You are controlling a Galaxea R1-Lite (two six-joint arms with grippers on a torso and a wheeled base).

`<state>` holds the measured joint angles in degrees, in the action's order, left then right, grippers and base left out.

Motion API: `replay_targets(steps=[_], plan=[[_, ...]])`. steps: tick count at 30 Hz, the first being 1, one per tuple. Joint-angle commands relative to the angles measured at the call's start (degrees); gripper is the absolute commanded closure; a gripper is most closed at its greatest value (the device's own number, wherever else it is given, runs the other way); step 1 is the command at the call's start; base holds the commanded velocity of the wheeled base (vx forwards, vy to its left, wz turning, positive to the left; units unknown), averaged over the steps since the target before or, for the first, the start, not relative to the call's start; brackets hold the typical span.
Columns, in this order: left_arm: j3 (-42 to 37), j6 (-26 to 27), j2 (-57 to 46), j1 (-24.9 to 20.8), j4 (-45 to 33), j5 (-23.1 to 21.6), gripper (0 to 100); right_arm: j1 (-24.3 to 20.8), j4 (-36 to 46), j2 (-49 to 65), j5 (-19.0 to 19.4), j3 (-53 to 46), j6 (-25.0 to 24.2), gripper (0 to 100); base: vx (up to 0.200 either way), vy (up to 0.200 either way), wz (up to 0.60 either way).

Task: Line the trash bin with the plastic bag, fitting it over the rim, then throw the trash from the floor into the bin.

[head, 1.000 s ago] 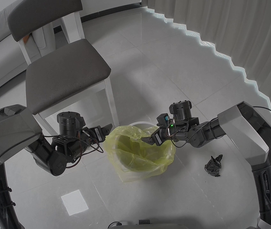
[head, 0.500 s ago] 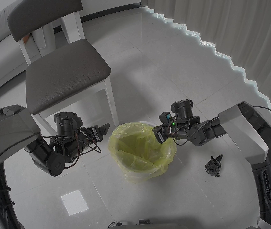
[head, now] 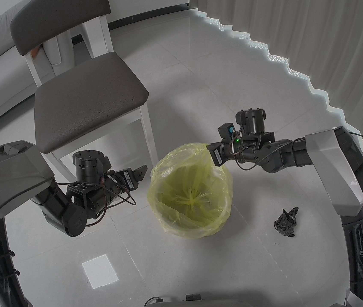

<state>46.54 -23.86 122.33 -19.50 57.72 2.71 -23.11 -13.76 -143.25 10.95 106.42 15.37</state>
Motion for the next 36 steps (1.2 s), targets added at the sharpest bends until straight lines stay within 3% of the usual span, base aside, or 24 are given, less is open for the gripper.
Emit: replay_targets(steps=[1,13,23,36], plan=[[-0.1,0.0,0.1,-0.1,0.0,0.0,0,0.1,2.4,-1.3,0.0,5.7,-0.2,100,0.0,0.0,0.0],[-0.1,0.0,-0.3,0.3,0.1,0.0,0,1.2,7.0,-6.6,-0.1,8.2,0.4,100,0.0,0.0,0.0],[-0.8,-0.2,0.1,0.8,0.9,-0.4,0,4.0,7.3,-2.6,-0.1,8.2,2.0,100,0.0,0.0,0.0],[-3.3,-0.1,-1.7,1.3,2.0,-0.2,0,0.4,7.2,-9.7,-1.4,8.2,0.7,100,0.0,0.0,0.0]])
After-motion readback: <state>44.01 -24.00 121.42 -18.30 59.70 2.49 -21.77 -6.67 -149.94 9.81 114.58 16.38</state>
